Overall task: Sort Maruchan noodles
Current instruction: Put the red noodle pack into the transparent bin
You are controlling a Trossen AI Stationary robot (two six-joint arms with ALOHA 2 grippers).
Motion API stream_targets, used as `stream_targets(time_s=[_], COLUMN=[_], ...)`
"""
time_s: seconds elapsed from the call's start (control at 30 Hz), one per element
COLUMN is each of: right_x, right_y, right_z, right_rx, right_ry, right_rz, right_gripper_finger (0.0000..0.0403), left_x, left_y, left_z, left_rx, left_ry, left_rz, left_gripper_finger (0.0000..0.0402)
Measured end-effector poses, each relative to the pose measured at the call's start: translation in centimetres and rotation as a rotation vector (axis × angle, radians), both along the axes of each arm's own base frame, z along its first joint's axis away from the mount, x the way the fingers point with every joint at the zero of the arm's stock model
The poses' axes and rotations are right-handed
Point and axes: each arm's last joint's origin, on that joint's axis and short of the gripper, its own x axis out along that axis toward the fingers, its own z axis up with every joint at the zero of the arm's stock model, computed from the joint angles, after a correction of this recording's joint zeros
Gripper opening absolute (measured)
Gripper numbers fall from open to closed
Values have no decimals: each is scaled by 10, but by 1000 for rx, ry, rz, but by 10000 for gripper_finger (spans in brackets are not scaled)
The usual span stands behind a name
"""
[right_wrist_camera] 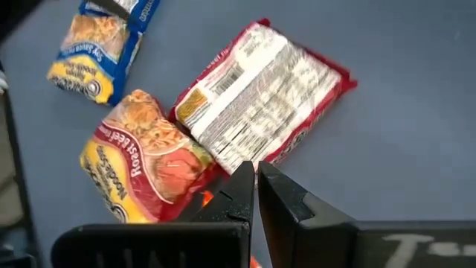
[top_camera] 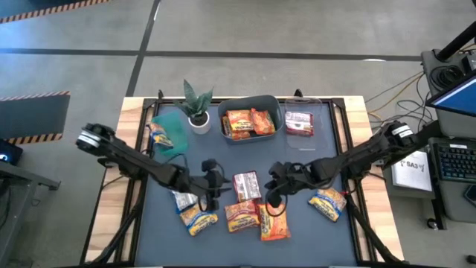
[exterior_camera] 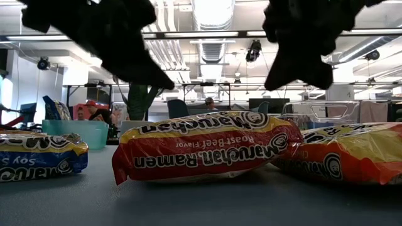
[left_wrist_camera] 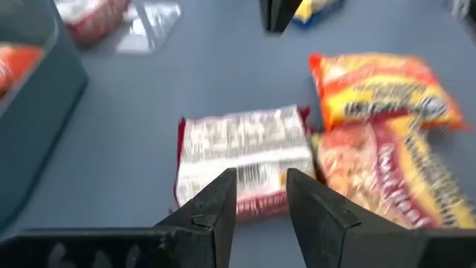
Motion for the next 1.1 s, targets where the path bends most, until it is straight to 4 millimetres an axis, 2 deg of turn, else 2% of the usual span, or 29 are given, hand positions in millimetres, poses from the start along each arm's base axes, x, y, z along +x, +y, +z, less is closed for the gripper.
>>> stream_targets(time_s=[0.13, 0.23, 0.6, 0.77, 0.9, 1.1], right_x=[-5, -7, 3, 6, 11, 20], right_y=[-2, -3, -6, -7, -7, -11], right_z=[-13, -19, -31, -42, -53, -57], right_rx=[63, 77, 107, 115, 118, 122], right_ry=[2, 16, 17, 48, 54, 10], right_rz=[-66, -103, -158, -191, -202, -203], right_gripper_finger=[19, 45, 207, 263, 290, 313], left_x=[0, 2, 16, 18, 19, 20], left_y=[0, -1, -8, -8, -8, -2], left_z=[-22, -32, -58, -66, -72, -75], left_rx=[-13, -17, -24, -37, -38, -34], left_ry=[68, 105, 188, 194, 196, 204], left_rz=[24, 22, -7, 6, 9, 29], left_gripper_finger=[103, 103, 103, 103, 103, 103])
